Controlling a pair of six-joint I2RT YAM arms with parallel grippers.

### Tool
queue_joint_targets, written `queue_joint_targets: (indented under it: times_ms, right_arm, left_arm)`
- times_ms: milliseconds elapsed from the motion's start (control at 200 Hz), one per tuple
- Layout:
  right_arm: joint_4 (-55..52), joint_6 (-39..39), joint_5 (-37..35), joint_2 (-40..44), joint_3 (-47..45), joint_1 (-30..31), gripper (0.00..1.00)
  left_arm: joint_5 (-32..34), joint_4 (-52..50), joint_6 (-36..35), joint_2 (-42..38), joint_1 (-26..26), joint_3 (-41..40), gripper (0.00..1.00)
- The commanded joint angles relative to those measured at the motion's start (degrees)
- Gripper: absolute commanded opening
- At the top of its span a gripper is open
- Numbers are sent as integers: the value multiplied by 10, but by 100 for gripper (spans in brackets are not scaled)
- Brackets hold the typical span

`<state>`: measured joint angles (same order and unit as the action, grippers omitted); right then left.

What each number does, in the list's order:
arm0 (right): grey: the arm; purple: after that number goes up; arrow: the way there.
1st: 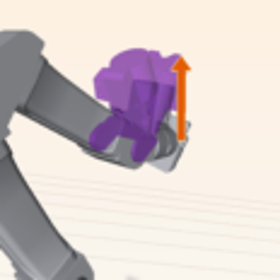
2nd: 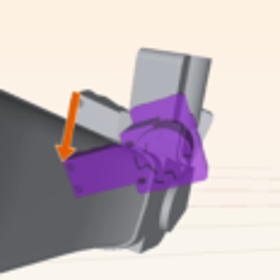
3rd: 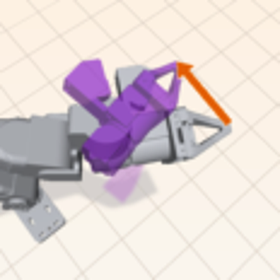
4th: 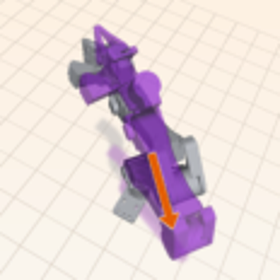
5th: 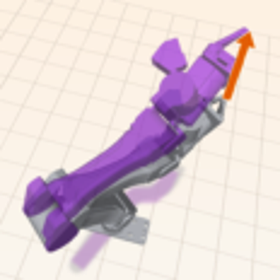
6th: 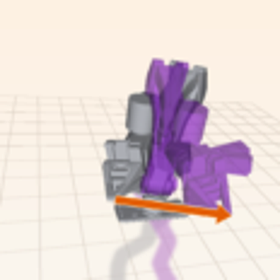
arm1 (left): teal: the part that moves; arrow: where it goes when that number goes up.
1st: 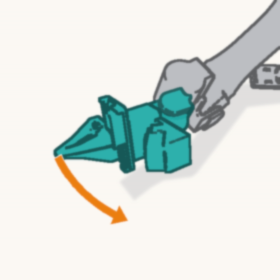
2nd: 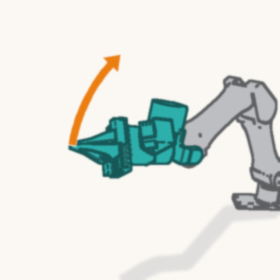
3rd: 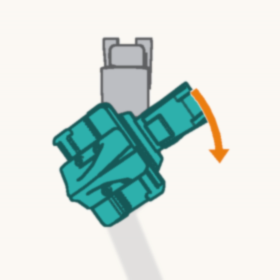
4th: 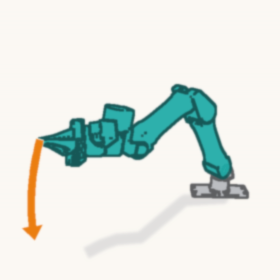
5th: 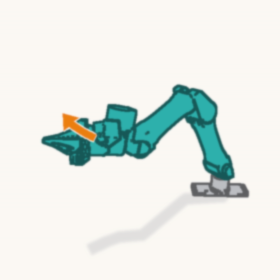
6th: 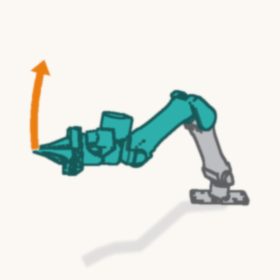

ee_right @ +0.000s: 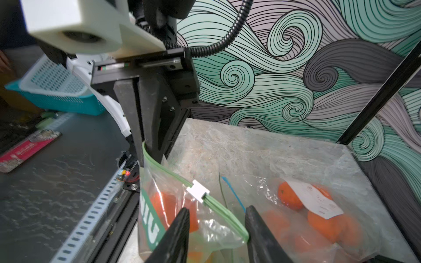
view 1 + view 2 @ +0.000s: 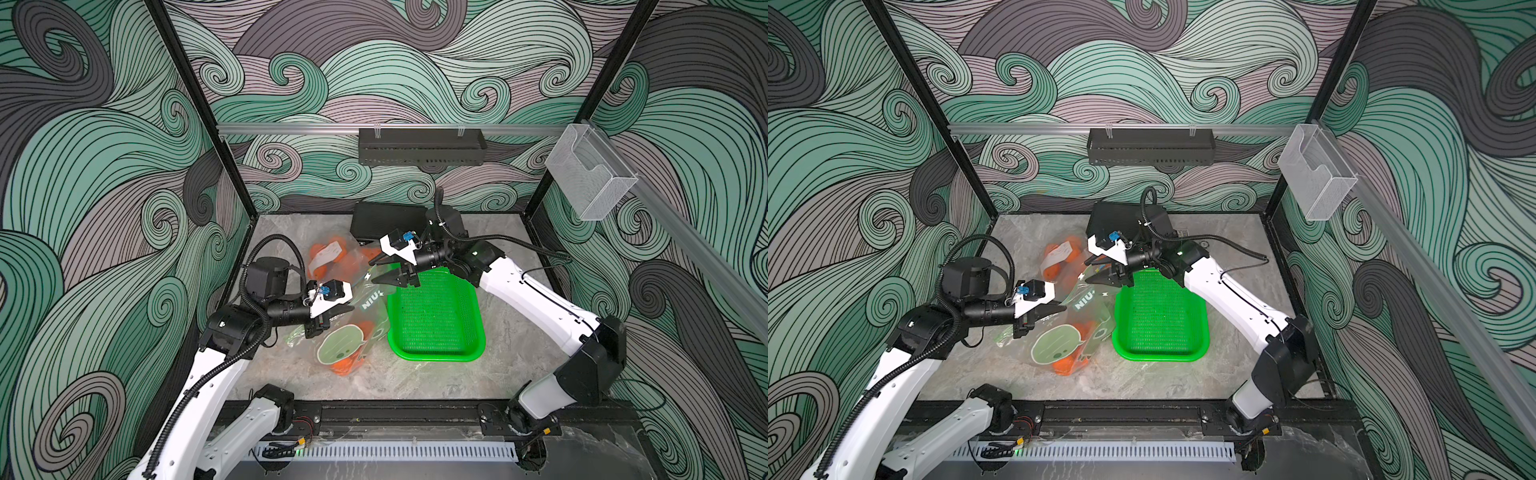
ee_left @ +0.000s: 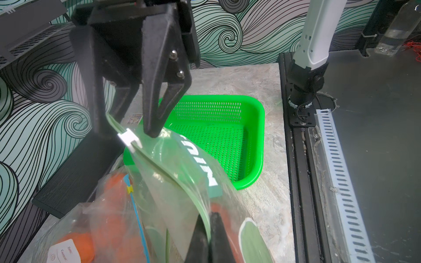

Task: Open the zip-top bag and take out the orange
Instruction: Unzip the zipper on the zipper food storage bag.

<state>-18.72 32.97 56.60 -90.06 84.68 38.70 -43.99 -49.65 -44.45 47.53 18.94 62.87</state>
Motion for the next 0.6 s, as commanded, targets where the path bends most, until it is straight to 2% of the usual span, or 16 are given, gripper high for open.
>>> queue_joint_targets:
  times_ms: [0, 250, 280, 295, 360, 410, 465, 595]
  right_arm:
    - [-32, 20, 7, 4, 8, 2, 24]
    - [-44, 38, 8, 22, 1, -2, 0]
    - [-44, 37, 8, 25, -2, -3, 0]
    - [-44, 37, 8, 26, -2, -2, 0]
    - [-44, 26, 5, 30, -2, -4, 0]
    - [-43, 18, 4, 31, -1, -4, 0]
    - [-42, 14, 4, 34, -4, -3, 0]
    - [-33, -3, 1, 38, -9, -3, 0]
  left_arm:
    - [0, -14, -8, 2, 6, 9, 0]
    - [33, -7, -2, -3, 9, 4, 0]
    - [45, -1, 4, -6, 9, 2, 0]
    - [53, 4, 11, -6, 9, 1, 6]
    - [85, 23, 41, -6, 11, 3, 52]
    - [96, 29, 53, -1, 10, 15, 76]
    - [95, 42, 71, 12, 11, 37, 82]
    - [44, 79, 120, 57, 17, 88, 82]
